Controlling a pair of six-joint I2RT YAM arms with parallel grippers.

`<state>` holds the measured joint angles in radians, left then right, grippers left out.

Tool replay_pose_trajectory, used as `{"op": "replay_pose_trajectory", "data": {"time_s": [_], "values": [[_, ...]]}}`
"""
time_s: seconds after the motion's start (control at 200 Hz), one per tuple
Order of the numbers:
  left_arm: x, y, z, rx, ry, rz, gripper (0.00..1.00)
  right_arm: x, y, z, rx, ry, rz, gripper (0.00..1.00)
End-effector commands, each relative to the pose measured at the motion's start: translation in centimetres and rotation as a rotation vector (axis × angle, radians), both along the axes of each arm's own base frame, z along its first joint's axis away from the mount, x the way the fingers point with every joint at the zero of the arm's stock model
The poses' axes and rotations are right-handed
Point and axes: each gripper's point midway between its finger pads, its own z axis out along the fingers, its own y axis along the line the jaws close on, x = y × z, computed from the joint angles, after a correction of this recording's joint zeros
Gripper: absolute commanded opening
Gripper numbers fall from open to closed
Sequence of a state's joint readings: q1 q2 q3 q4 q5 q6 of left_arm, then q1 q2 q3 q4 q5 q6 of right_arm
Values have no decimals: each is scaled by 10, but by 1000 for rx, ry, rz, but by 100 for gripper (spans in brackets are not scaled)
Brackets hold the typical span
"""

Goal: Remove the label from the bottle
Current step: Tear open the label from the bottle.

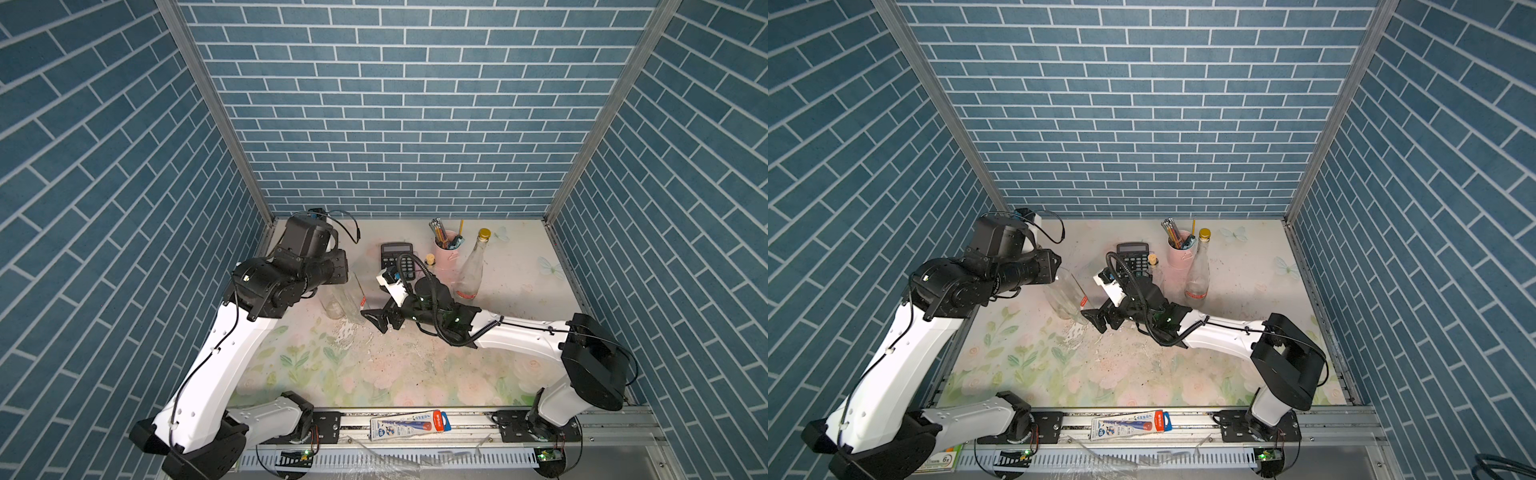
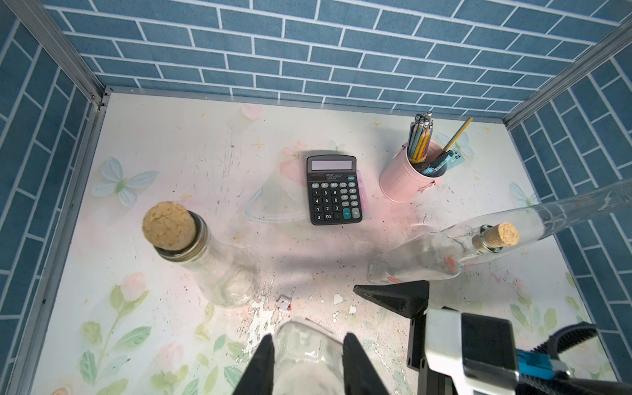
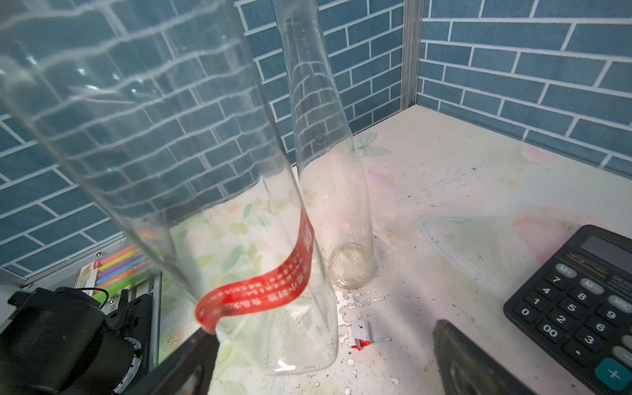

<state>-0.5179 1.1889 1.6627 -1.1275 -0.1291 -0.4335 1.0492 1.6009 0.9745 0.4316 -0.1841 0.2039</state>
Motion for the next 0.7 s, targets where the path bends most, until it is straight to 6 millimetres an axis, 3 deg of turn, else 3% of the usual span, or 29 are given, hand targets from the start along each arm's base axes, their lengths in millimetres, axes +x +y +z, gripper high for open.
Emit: {"op": "replay_pose_trajectory", "data": {"time_s": [0.0,0.215,0.46,0.695], "values": [[-2,0,22,-23,-65,-15,0,1,-5,12,15,-41,-17,99],[0,4,21,-1,-72,4,0,-4,-10,12,1,-60,7,99],[2,5,26,-25,-118,17,0,-39,-3,13,-13,-156,146,97],[0,4,28,-46,-141,8,0,-24,3,31,58,-188,8,92]]}}
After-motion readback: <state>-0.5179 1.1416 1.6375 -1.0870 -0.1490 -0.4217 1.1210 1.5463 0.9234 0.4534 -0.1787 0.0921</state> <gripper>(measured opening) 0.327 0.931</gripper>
